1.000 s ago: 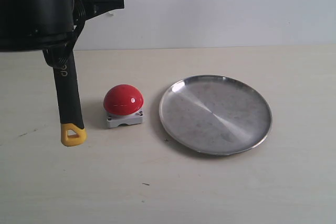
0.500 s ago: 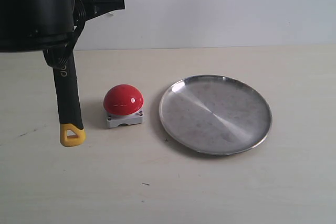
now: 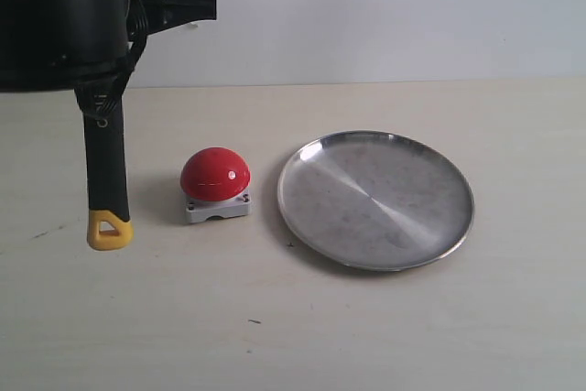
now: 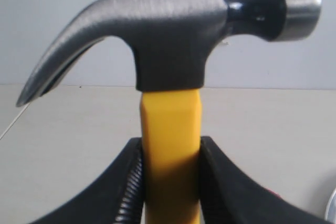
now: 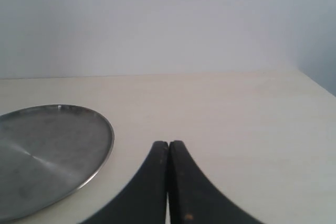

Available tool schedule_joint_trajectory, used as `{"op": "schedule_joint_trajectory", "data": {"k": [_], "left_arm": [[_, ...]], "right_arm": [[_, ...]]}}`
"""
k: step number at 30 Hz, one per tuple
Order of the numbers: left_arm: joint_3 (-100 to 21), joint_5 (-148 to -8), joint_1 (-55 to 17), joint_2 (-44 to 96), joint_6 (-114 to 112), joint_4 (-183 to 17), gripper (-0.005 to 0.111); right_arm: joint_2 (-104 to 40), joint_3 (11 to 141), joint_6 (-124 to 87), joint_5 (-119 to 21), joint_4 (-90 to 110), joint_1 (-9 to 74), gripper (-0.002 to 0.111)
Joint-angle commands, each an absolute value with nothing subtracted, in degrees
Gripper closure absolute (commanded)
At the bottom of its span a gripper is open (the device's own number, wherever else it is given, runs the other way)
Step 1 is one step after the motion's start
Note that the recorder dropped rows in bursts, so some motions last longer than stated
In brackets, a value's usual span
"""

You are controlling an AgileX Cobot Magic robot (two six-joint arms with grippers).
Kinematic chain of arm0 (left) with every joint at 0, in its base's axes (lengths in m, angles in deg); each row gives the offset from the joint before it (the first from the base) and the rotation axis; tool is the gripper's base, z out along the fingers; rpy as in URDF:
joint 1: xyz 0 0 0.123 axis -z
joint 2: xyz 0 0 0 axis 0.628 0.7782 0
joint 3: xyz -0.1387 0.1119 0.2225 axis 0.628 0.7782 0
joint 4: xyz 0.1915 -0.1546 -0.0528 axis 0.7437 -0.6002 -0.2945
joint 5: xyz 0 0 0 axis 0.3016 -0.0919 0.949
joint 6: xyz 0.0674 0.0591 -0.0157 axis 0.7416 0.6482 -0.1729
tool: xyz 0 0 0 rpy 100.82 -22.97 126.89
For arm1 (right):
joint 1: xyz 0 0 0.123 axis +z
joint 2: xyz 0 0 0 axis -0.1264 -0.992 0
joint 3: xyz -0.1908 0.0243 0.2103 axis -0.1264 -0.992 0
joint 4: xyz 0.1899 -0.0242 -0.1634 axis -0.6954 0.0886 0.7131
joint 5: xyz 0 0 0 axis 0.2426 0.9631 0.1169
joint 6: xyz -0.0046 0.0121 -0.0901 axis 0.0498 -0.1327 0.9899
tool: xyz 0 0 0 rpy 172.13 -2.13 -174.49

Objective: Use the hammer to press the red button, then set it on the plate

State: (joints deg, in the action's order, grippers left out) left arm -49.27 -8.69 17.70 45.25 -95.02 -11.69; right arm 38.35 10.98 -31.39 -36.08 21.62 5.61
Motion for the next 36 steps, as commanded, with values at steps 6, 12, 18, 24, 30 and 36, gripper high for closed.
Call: {"op": "schedule_joint_trajectory", "data": {"k": [6, 12, 18, 24, 30, 36], "left_arm": [[-49.8, -7.7, 17.9, 44.2, -94.9, -7.5, 0.107], [-49.8, -7.7, 17.9, 44.2, -99.7, -8.7, 0.107], [-49.9, -7.7, 17.9, 44.2, -103.1, -8.9, 0.107], [-49.9, -7.7, 17.9, 44.2, -102.2, -9.7, 0.107], [-49.9, -18.5, 17.9, 44.2, -95.0, -12.4, 0.107], [-49.9, -24.0, 17.9, 44.2, -91.7, -12.4, 0.107]], "right_arm": [[38.6, 10.7, -31.5, -39.7, 20.1, 5.3, 0.108], [38.6, 10.7, -31.5, -45.5, 6.6, 5.3, 0.108], [38.6, 10.7, -41.9, -43.7, 6.4, 5.3, 0.108], [36.9, 10.7, -38.7, -50.3, 6.7, 11.3, 0.108], [29.6, 11.9, -38.8, -54.9, 8.9, 23.4, 0.108], [17.3, 12.8, -39.5, -66.0, 19.5, 35.1, 0.108]]}}
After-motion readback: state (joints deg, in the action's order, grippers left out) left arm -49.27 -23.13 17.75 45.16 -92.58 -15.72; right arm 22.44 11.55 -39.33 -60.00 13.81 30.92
